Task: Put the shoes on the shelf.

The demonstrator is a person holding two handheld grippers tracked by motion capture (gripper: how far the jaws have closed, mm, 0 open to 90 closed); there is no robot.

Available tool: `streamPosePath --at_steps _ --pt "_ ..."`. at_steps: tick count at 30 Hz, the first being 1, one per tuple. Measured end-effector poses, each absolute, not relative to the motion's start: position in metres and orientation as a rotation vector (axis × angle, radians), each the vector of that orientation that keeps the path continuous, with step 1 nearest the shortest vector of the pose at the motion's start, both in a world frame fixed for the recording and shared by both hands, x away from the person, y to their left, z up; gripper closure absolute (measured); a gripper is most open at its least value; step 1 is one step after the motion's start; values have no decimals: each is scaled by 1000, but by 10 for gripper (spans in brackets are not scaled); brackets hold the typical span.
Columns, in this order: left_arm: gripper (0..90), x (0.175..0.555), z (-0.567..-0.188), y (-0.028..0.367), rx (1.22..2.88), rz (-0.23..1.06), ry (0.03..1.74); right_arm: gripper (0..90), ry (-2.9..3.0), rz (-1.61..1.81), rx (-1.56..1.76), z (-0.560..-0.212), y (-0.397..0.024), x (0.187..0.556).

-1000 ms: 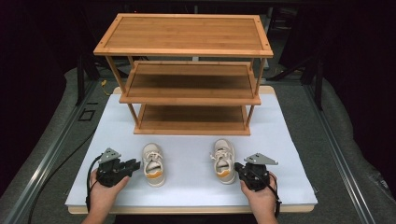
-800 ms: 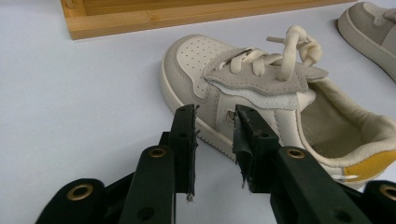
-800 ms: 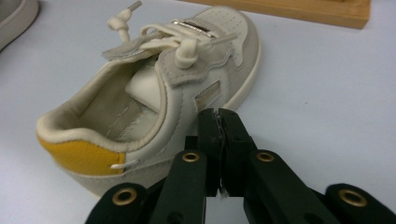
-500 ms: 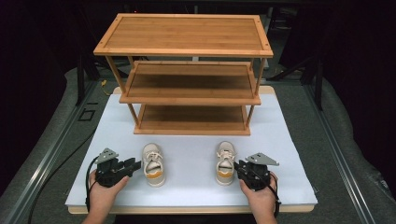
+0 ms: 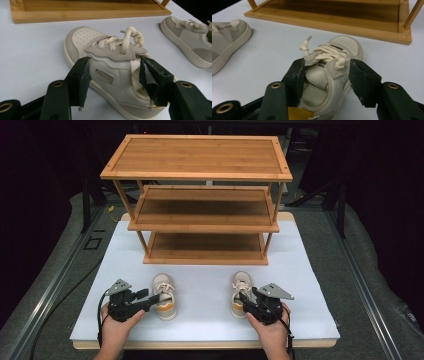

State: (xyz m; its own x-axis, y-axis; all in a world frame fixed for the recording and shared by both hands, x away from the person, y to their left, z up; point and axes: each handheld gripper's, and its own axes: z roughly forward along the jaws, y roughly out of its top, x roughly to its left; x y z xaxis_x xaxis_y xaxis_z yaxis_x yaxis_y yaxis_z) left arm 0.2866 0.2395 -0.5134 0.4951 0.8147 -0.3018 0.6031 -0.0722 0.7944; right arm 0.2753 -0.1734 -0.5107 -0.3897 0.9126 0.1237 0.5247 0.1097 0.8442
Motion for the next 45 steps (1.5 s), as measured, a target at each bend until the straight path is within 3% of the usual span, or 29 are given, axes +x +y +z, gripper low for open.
streamPosePath --at_steps 10,13,15,21,45 --pt "367 290 -519 225 1804 295 1230 426 1975 1201 1468 -518 -174 284" --pt "400 292 -524 223 1823 311 1268 433 1978 1216 1488 -519 -176 286" --pt "456 292 -524 223 1842 336 1266 532 1985 1175 1478 -519 -177 286" --pt "558 296 -524 221 1823 319 1253 594 1985 1200 1519 -518 -180 288" --pt "561 314 -526 164 1855 235 1148 628 2098 1246 1382 -518 -123 297"
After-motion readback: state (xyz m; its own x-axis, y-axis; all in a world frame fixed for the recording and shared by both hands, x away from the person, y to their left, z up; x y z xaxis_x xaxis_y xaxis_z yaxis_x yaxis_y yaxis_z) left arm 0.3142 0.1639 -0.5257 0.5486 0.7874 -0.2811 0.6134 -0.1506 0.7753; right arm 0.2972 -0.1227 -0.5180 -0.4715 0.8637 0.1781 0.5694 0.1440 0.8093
